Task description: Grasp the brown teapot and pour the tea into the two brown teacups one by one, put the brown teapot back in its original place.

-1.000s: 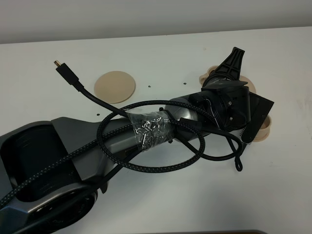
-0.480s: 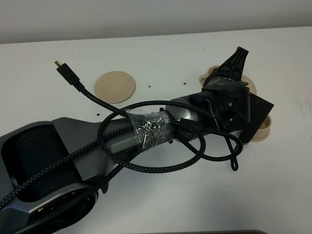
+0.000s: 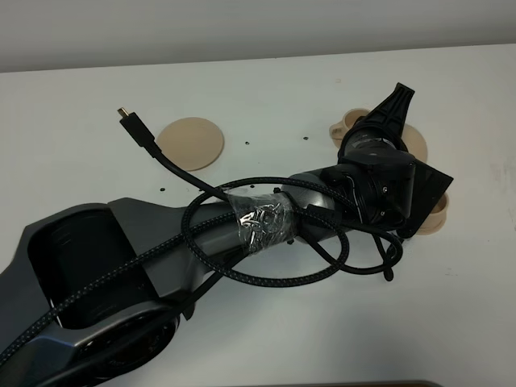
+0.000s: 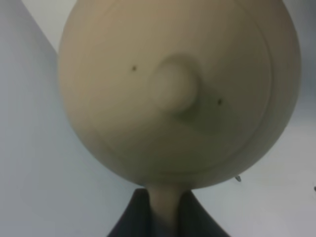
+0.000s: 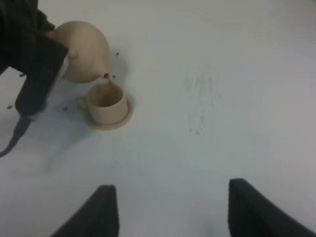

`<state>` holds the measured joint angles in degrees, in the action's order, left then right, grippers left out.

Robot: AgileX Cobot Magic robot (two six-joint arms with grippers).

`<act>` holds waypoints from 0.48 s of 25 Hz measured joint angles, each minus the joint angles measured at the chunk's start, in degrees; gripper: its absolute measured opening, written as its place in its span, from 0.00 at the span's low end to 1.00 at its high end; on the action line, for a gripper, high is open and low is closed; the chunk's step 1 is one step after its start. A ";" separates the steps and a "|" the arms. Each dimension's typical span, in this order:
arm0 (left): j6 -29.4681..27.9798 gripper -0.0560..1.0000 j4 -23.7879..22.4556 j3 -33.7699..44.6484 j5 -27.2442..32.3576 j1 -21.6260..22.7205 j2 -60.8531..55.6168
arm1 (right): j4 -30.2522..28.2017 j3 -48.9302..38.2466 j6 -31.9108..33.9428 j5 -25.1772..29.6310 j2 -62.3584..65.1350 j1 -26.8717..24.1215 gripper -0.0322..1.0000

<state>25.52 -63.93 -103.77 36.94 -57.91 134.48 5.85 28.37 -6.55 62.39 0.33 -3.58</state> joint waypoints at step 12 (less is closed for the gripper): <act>0.46 0.18 -4.34 0.00 -1.39 -1.15 0.00 | 0.00 0.00 0.00 0.00 0.00 0.00 0.49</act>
<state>25.97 -68.27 -103.77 35.54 -59.06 134.48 5.85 28.37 -6.55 62.39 0.33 -3.58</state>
